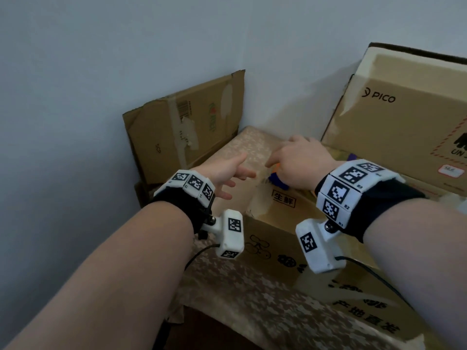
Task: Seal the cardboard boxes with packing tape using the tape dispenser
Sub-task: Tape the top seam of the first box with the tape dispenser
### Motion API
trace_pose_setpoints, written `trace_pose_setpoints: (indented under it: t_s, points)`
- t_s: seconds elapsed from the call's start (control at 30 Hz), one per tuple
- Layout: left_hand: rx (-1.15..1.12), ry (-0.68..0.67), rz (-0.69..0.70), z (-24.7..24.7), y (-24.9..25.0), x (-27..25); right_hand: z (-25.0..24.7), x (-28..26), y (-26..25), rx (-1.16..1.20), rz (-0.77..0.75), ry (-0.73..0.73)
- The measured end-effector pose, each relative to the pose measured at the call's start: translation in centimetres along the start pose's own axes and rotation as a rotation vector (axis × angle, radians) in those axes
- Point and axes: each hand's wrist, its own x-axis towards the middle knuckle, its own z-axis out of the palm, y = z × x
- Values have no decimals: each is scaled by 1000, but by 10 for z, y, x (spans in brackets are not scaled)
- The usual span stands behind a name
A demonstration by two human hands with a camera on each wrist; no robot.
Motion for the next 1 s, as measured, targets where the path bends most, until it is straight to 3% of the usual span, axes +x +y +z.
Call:
trace_pose_setpoints:
  t_s: [0.2,0.4,0.67,0.8,1.0]
  points:
    - [-12,-91,31,-6,-9,6,0,12,-24,-125,62,-212]
    - [-110,-146,35,-11,-21,13,-4,19,-30,-172,55,-248]
    - [-266,-254,31,-14,-25,10,5,38,-40,-312,28,-415]
    - [-322,-292,24,-13,-21,7,5,40,-41,-291,62,-438]
    - [-329,-266,46,-6,-9,4,11,36,-35,-315,-4,-363]
